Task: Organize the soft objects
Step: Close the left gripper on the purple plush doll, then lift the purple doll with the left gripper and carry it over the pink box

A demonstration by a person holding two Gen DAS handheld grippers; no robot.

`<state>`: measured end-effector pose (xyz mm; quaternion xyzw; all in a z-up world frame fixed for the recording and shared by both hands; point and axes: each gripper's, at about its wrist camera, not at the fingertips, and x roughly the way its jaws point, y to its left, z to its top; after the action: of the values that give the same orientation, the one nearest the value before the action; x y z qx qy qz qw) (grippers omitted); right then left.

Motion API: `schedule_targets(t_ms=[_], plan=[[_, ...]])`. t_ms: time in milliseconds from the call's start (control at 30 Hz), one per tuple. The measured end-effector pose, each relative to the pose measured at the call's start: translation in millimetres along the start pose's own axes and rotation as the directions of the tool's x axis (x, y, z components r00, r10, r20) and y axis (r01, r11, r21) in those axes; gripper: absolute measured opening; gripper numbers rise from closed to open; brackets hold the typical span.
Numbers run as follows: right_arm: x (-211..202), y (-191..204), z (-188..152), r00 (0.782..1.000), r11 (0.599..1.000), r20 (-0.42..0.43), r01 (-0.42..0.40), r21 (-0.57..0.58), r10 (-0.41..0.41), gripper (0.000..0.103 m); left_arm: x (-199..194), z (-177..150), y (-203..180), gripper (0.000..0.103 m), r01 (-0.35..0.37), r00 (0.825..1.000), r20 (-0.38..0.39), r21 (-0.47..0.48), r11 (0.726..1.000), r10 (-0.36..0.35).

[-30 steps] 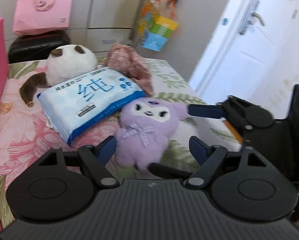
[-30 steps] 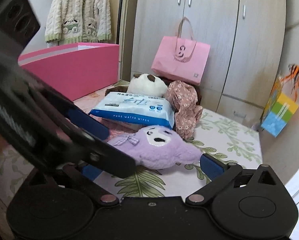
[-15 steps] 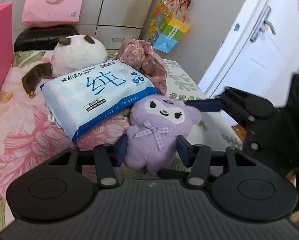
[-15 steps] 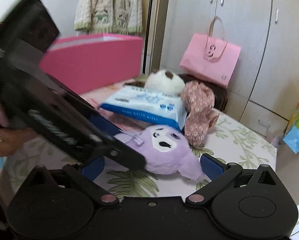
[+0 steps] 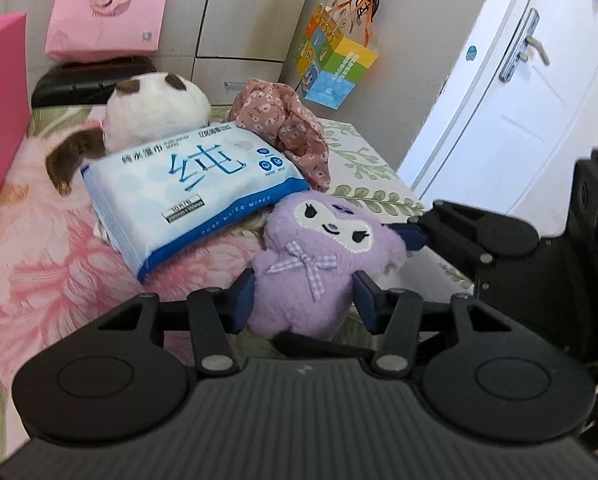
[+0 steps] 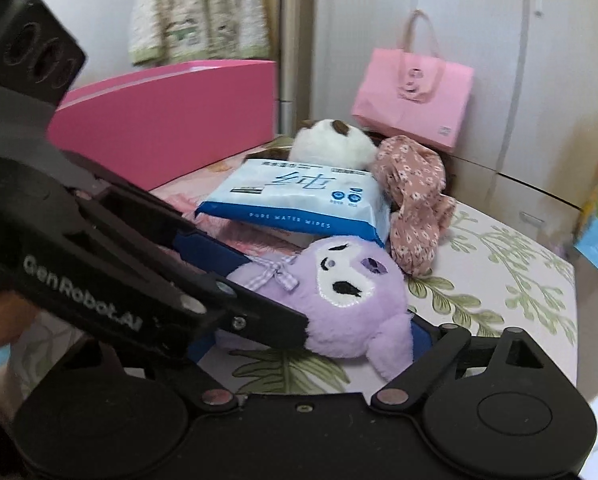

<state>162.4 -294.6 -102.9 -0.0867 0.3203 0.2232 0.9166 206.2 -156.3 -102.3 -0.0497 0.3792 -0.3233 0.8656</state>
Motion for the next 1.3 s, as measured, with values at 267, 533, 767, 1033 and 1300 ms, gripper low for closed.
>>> schedule_targets(t_ms=[267, 533, 767, 1033, 1300], plan=[[-16, 20, -11, 0.998, 0.993, 0.0, 0.069, 0.091, -0.07, 0.092, -15, -11, -6, 0.05, 0.017, 0.999, -0.039, 0.019, 1.0, -0.016], [-32, 39, -21, 0.997, 0.984, -0.01, 0.078, 0.163, -0.078, 0.092, -34, -22, -14, 0.05, 0.023, 0.996, -0.092, 0.036, 0.999, -0.019], [-46, 53, -22, 0.994, 0.978, -0.027, 0.107, 0.179, -0.104, 0.092, -51, -30, -20, 0.05, 0.038, 0.995, -0.097, 0.034, 0.999, -0.034], [-65, 73, -22, 0.992, 0.972, -0.037, 0.126, 0.197, -0.121, 0.092, -74, -38, -28, 0.051, 0.046, 0.994, -0.1, 0.041, 0.998, -0.042], [-77, 103, -18, 0.994, 0.978, -0.038, 0.112, 0.176, -0.106, 0.092, -108, -49, -25, 0.05, 0.031, 0.993, -0.116, 0.045, 0.999, -0.025]])
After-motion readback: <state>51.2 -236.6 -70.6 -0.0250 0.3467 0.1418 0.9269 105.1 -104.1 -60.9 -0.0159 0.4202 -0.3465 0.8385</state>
